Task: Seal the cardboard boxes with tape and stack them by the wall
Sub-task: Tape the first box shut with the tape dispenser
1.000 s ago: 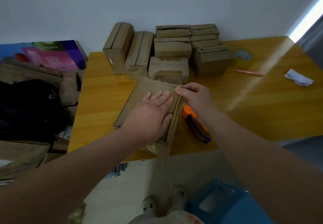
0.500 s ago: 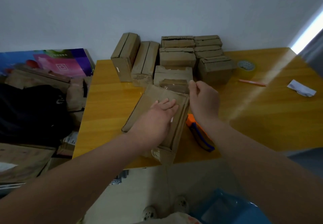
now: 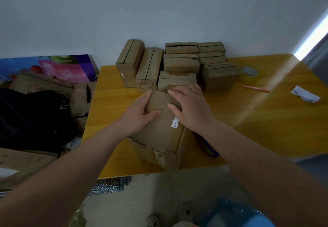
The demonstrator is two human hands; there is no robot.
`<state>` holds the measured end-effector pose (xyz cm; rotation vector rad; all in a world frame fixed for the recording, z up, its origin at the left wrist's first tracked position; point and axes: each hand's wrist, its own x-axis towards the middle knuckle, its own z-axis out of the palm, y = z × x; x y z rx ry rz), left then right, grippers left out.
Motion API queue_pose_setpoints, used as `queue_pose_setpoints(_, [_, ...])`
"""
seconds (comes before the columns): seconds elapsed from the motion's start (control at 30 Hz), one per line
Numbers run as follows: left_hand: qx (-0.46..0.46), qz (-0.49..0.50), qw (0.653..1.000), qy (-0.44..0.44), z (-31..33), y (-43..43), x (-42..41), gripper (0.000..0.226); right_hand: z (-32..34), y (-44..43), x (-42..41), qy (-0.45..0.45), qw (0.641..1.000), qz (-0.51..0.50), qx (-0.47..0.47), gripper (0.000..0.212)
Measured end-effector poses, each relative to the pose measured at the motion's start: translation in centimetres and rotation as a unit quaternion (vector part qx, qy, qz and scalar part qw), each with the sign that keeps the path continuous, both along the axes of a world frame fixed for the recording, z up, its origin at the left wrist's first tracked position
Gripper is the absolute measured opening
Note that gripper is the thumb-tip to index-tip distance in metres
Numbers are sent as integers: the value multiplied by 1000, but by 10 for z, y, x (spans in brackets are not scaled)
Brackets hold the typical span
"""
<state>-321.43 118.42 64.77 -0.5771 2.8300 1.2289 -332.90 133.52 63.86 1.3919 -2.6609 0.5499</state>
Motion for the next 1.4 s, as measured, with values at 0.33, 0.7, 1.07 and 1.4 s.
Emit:
queue_pose_setpoints(0.33, [-268, -69, 959, -65, -5, 6, -2, 65, 0, -3, 5, -32, 999, 8, -19, 51])
queue_pose_setpoints(0.7, [-335, -110, 934, -60, 1, 24, -7, 54, 0, -2, 7, -49, 998, -12, -40, 52])
queue_pose_setpoints(1.07, [-298, -176, 927, 149, -8, 3, -2, 28, 26, 37, -10, -361, 898, -95, -233, 22])
queue_pose_setpoints(1.4, [-290, -211, 931, 64, -9, 6, 22, 79, 1, 41, -5, -357, 923, 101, 98, 108])
